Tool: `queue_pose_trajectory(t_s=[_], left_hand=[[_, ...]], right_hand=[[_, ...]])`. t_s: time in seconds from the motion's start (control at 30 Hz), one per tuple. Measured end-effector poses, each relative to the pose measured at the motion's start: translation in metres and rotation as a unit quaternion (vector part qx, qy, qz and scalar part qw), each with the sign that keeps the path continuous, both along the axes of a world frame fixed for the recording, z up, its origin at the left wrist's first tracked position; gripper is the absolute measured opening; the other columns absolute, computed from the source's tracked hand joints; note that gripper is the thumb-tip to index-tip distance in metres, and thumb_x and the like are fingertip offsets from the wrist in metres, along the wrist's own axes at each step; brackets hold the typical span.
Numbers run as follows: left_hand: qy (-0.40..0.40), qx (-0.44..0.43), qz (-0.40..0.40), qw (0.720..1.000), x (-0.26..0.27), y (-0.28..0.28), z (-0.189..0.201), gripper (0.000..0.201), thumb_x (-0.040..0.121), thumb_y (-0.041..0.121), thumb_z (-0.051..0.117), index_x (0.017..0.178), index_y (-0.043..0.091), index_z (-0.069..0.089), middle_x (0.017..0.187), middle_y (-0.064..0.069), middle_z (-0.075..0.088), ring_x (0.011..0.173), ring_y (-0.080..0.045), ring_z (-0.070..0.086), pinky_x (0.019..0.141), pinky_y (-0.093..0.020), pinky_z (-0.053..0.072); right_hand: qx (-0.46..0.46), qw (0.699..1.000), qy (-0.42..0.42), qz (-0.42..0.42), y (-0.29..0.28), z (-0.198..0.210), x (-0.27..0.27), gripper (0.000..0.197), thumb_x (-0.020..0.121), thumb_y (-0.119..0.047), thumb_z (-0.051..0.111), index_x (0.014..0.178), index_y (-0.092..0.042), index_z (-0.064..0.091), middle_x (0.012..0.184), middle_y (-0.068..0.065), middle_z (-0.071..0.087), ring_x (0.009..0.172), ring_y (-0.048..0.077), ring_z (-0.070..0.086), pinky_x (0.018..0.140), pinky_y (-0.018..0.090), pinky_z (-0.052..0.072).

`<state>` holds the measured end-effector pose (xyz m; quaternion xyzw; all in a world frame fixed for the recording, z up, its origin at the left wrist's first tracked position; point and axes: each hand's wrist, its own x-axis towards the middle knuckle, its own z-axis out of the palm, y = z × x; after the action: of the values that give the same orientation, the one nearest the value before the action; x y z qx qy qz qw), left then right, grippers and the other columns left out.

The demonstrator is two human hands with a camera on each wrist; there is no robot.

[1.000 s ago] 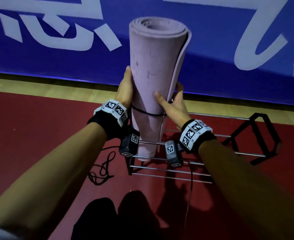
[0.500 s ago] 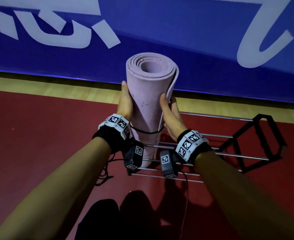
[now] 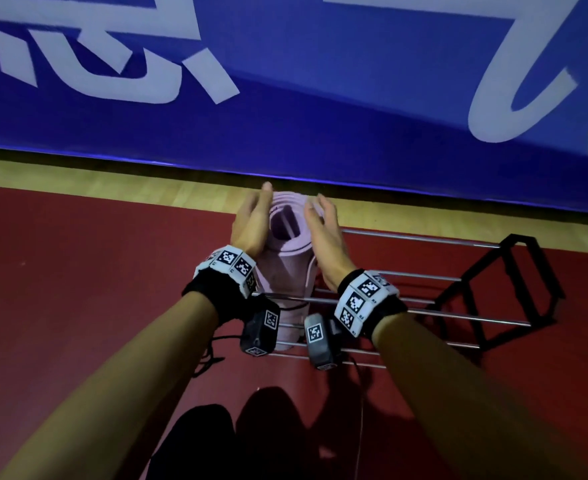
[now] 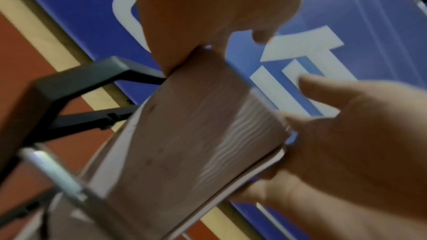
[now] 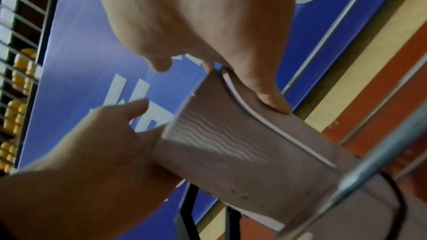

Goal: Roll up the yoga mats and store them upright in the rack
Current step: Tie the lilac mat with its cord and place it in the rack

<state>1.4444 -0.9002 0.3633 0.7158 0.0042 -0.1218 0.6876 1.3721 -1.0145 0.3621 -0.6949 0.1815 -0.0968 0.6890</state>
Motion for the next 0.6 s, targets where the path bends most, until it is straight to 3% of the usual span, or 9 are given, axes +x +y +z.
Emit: queue_pose_trajectory(t_s=[0.07,0.13,0.2,0.3,0.43,0.53,0.6], left_hand=[[-0.052,0.070,-0.001,0.996,0.008,0.005,-0.017,0.042,0.074,0.061,0.066,0.108,0.036,0.064,0.115,0.007,0.071,0.112,-0.016,0.065,0.104,-0.046,0.048],[-0.095,0.122,-0.022,0.988,0.015,0.008,-0.028,0.058,0.064,0.032,0.076,0.119,0.038,0.058,0.119,0.005,0.068,0.112,-0.015,0.065,0.102,-0.043,0.050],[-0.119,0.128,-0.041,0.984,0.018,0.007,-0.033,0.072,0.059,0.015,0.072,0.128,0.027,0.057,0.122,0.002,0.067,0.113,-0.016,0.065,0.102,-0.042,0.051],[-0.123,0.129,-0.039,0.983,0.020,0.008,-0.036,0.074,0.061,0.013,0.062,0.134,0.019,0.056,0.127,-0.002,0.066,0.117,-0.017,0.063,0.103,-0.042,0.050],[-0.132,0.176,-0.039,0.975,0.010,0.008,-0.018,0.069,0.069,0.011,0.063,0.138,0.014,0.055,0.132,-0.006,0.062,0.122,-0.021,0.059,0.109,-0.035,0.045],[-0.168,0.248,-0.036,0.953,0.005,0.010,-0.016,0.063,0.081,0.004,0.064,0.141,0.014,0.051,0.137,-0.011,0.058,0.127,-0.026,0.055,0.105,-0.027,0.040],[-0.170,0.233,-0.029,0.957,0.005,0.011,-0.015,0.061,0.082,0.001,0.063,0.141,0.012,0.051,0.136,-0.011,0.059,0.126,-0.024,0.056,0.105,-0.026,0.041]], right_hand=[[-0.024,1.000,0.006,0.001,0.000,-0.003,-0.002,0.063,0.102,-0.029,0.056,0.156,-0.022,0.024,0.152,-0.007,0.036,0.137,0.007,0.035,0.113,0.024,0.029],[-0.039,0.999,0.034,-0.006,-0.003,-0.006,-0.001,0.071,0.099,-0.023,0.062,0.157,-0.019,0.022,0.145,-0.007,0.038,0.131,0.005,0.037,0.108,0.023,0.031],[-0.059,0.997,0.047,-0.021,-0.004,-0.008,0.001,0.063,0.097,-0.020,0.063,0.152,-0.016,0.033,0.142,-0.004,0.049,0.130,0.012,0.047,0.112,0.032,0.038],[-0.065,0.996,0.047,-0.034,-0.001,-0.008,0.004,0.049,0.095,-0.009,0.059,0.142,-0.012,0.045,0.127,0.004,0.061,0.117,0.020,0.059,0.108,0.042,0.046],[-0.082,0.994,0.059,-0.034,0.000,-0.006,0.005,0.047,0.094,-0.011,0.057,0.140,-0.013,0.046,0.126,0.005,0.063,0.115,0.022,0.060,0.106,0.044,0.047],[-0.102,0.992,0.071,-0.021,0.003,-0.006,0.003,0.048,0.095,-0.015,0.056,0.142,-0.015,0.044,0.129,0.004,0.062,0.117,0.022,0.059,0.106,0.042,0.046],[-0.116,0.991,0.071,-0.017,0.004,-0.004,0.006,0.048,0.095,-0.015,0.055,0.142,-0.014,0.043,0.130,0.005,0.061,0.117,0.023,0.059,0.105,0.041,0.046]])
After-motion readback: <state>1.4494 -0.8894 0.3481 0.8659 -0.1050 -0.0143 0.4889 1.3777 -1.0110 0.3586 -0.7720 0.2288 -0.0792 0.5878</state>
